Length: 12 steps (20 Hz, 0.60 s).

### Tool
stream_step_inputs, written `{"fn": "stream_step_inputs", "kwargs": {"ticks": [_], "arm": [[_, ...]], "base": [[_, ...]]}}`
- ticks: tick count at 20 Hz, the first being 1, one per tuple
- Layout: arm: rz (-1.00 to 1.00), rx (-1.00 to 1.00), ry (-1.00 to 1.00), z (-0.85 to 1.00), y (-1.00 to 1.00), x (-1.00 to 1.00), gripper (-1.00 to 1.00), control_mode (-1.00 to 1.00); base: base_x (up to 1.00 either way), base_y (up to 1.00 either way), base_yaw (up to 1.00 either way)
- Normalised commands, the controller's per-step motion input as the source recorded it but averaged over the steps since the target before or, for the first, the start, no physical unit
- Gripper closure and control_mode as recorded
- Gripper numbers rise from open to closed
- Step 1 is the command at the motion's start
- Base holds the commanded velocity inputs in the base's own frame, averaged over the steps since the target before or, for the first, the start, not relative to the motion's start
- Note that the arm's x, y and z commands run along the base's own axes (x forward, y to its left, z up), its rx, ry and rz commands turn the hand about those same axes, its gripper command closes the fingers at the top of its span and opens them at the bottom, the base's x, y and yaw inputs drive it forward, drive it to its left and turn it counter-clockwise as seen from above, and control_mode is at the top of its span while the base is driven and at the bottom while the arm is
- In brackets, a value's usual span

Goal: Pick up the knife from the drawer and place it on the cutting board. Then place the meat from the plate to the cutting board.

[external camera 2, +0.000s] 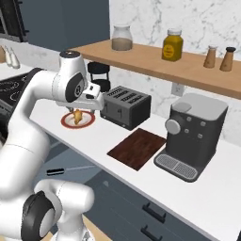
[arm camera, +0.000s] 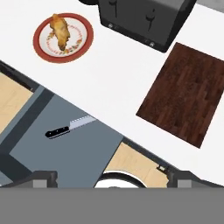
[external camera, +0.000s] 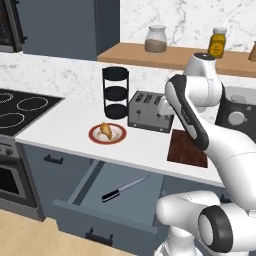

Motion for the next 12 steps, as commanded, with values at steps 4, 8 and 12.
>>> {"fn": "stream_step_inputs", "kwargs": {"ticks": [4,8,12], "arm": [[0.00,0.00,0.00,0.00,0.00,0.00,-1.00,1.00],[0.00,0.00,0.00,0.00,0.00,0.00,-1.00,1.00],[0.00,0.00,0.00,0.00,0.00,0.00,-1.00,1.00]], "base": [[-0.21,-0.15,0.03],[-0.54,0.00,0.00],[-0.43,0.00,0.00]]}}
